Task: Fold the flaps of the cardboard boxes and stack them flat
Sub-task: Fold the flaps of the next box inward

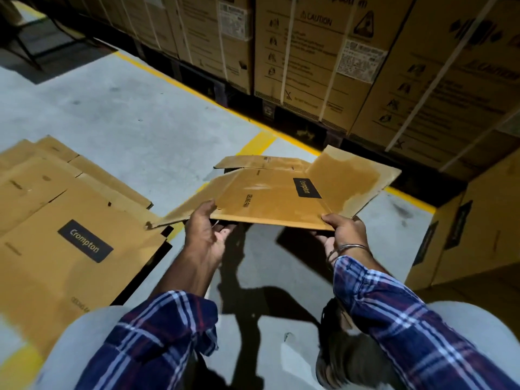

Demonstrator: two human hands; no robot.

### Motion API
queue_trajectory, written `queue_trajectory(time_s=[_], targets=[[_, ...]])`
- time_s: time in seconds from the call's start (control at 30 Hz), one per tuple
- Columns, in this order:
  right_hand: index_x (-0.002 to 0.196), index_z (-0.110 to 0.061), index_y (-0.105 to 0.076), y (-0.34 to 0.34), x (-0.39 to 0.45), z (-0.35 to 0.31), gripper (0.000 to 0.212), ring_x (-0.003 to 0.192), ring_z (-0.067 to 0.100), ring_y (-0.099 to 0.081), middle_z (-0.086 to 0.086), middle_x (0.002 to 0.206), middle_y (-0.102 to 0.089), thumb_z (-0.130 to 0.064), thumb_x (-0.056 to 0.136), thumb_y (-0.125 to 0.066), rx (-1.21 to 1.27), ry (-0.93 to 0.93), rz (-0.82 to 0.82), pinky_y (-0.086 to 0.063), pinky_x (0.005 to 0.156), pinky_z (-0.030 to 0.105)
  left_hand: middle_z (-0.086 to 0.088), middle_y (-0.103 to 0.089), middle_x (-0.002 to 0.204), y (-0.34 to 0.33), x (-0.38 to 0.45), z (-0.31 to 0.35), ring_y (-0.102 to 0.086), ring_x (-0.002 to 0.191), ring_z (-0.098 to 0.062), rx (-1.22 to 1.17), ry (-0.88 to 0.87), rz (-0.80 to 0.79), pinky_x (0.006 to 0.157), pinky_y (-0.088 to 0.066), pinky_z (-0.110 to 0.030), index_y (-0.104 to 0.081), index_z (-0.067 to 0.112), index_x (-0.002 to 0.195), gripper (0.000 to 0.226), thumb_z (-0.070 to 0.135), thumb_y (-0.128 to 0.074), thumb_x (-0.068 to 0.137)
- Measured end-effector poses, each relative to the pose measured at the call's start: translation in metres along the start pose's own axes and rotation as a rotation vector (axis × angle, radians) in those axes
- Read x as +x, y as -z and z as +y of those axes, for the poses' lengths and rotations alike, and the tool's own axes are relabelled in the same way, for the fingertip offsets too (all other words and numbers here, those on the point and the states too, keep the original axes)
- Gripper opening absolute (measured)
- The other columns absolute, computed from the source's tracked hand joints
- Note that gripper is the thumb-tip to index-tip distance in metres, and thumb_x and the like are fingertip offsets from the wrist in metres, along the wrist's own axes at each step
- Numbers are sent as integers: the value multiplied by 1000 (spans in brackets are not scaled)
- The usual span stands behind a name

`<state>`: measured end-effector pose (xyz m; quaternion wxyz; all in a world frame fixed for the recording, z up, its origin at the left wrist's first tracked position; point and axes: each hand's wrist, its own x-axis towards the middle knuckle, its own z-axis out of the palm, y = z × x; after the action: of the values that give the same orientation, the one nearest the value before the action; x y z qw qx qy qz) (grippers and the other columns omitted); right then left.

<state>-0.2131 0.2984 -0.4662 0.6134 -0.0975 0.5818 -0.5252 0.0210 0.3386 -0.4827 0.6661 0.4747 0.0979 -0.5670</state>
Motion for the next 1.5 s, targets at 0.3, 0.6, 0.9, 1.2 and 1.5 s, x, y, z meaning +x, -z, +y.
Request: queue_trajectory(time_s=[0.3,0.6,0.9,1.2,1.5], targets=[[125,-2,-48,-8,1,2,46,87,35,-72,29,113,-62,12,85,-66,102,-4,-129,-60,55,42,-31,-59,130,1,-3,28,-65,113,-48,58,-89,85,83,-57,-68,-50,-10,132,44,-13,-57,88],[98,5,-62,-66,-40,26,11,82,31,-74,21,94,-71,10,88,-64,57,-35,-435,-63,65,45,-28,-65,110,43,-48,110,-70,94,-39,-34,-310,58,59,-62,-41,-55,-8,118,26,-13,-53,92],[134,11,-54,-204,-113,143,44,79,28,-74,20,104,-70,5,92,-64,-140,-137,-758,-62,61,40,-16,-70,95,200,-70,209,-66,101,-33,-264,-559,233,93,-59,-43,-61,6,92,11,-4,-57,95],[128,4,-60,-237,-99,293,34,79,27,-71,18,100,-71,0,94,-65,-374,-443,-610,-61,56,43,-21,-71,121,337,-27,177,-69,113,-36,-525,-540,442,94,-57,-56,-65,5,114,29,-6,-64,87],[112,5,-59,-207,-53,392,18,77,34,-62,20,85,-61,9,94,-56,-763,-470,-324,-57,72,44,-29,-67,123,436,44,72,-70,106,-41,-591,-165,747,87,-61,-52,-54,-3,136,44,-1,-64,93]])
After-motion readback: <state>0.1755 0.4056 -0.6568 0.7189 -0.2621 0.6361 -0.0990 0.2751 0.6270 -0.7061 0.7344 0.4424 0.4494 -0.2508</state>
